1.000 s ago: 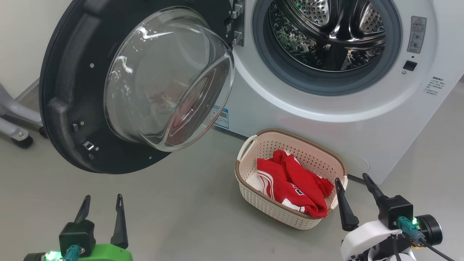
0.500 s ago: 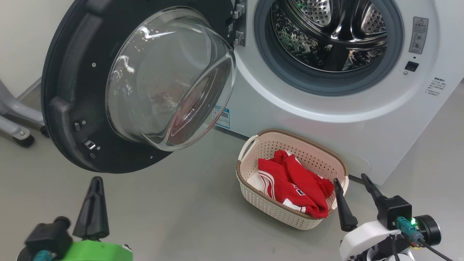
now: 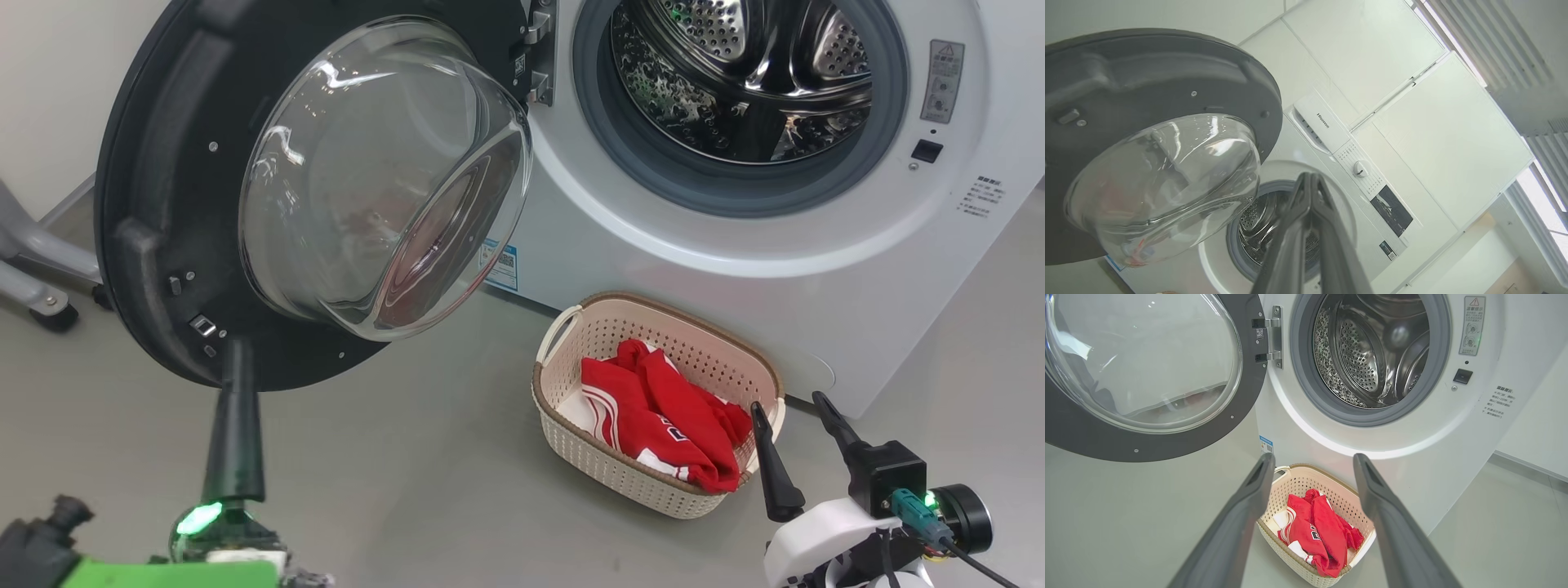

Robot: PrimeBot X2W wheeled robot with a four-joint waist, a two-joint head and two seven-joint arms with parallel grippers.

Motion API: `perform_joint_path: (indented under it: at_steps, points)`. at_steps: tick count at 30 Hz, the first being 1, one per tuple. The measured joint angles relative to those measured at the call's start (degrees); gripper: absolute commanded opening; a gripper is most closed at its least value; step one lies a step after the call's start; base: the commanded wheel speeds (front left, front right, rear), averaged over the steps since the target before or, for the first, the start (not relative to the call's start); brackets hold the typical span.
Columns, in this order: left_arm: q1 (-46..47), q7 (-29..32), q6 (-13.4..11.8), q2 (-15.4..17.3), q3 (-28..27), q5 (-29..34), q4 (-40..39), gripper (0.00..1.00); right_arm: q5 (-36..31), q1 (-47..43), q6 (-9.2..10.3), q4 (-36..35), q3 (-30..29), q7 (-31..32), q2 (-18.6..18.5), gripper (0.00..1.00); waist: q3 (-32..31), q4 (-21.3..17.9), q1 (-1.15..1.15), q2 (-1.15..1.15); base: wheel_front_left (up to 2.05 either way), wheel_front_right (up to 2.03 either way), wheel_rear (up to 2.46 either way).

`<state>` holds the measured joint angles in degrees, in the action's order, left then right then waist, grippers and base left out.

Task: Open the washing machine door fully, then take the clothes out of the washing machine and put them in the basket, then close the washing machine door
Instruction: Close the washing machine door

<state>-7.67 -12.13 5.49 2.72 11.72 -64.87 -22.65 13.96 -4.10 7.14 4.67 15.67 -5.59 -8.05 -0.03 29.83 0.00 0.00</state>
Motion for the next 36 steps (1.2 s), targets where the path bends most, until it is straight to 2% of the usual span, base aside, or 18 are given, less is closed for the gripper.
perform_joint_path:
  at_steps: [3,6,11,14,18,21,22,25,30,36]
  points:
    - [0.18,-0.32,0.93,-0.07,-1.54,-8.25,-3.18,0.00,0.00,0.00,0.00,-0.01,-0.03,0.04,-0.02,1.00,0.07,-0.02,0.00,0.00,0.00,0.00,0.00]
    - [2.35,1.31,1.23,-0.03,-7.82,-16.21,-4.79,0.00,0.00,0.00,0.00,-0.03,-0.13,0.32,-0.11,1.00,0.22,0.03,0.00,0.00,0.00,0.00,0.00]
    - [6.47,2.54,1.31,0.32,-16.33,-21.05,-5.64,0.00,-0.23,0.00,0.00,-0.31,-0.19,0.44,-0.24,1.00,0.84,0.17,0.00,0.00,0.00,0.00,0.00]
    - [8.78,2.58,1.31,3.50,-22.35,-22.90,-3.65,0.00,-0.26,0.01,0.00,-0.53,-0.18,0.70,-0.31,1.00,1.23,0.24,0.00,0.00,0.00,0.00,0.00]
    - [11.67,3.80,1.01,7.04,-28.62,-26.89,3.03,0.00,-0.37,0.03,0.00,-0.68,-0.13,1.03,-0.62,1.00,1.67,0.26,0.00,0.00,0.00,0.00,0.00]
    - [13.81,4.60,-0.68,8.81,-32.15,-30.48,9.39,0.00,-0.42,0.06,0.00,-0.68,-0.11,1.10,-0.76,1.00,1.93,0.21,0.00,0.00,0.00,0.00,0.00]
    - [15.52,5.13,-1.92,10.60,-34.32,-31.79,13.34,0.00,-0.44,0.10,-0.01,-0.75,0.04,1.35,-0.83,1.00,2.07,0.12,0.00,0.00,0.00,0.00,0.00]
    - [17.61,7.04,-3.72,14.17,-36.49,-34.01,18.46,0.00,-0.56,0.19,-0.52,-1.05,0.58,1.76,-0.91,1.00,2.37,-0.30,0.00,0.00,0.00,0.00,0.00]
    - [21.60,10.27,-6.59,17.16,-36.29,-36.84,26.04,0.00,-0.92,0.43,-0.53,-1.37,0.57,2.09,-1.24,1.00,3.11,-1.09,0.00,0.00,0.00,0.00,0.00]
    - [25.44,12.92,-10.04,20.42,-34.95,-37.21,33.27,0.00,-1.08,0.76,-0.60,-1.63,0.88,2.34,-1.43,1.00,4.05,-1.92,0.00,0.00,0.00,0.00,0.00]
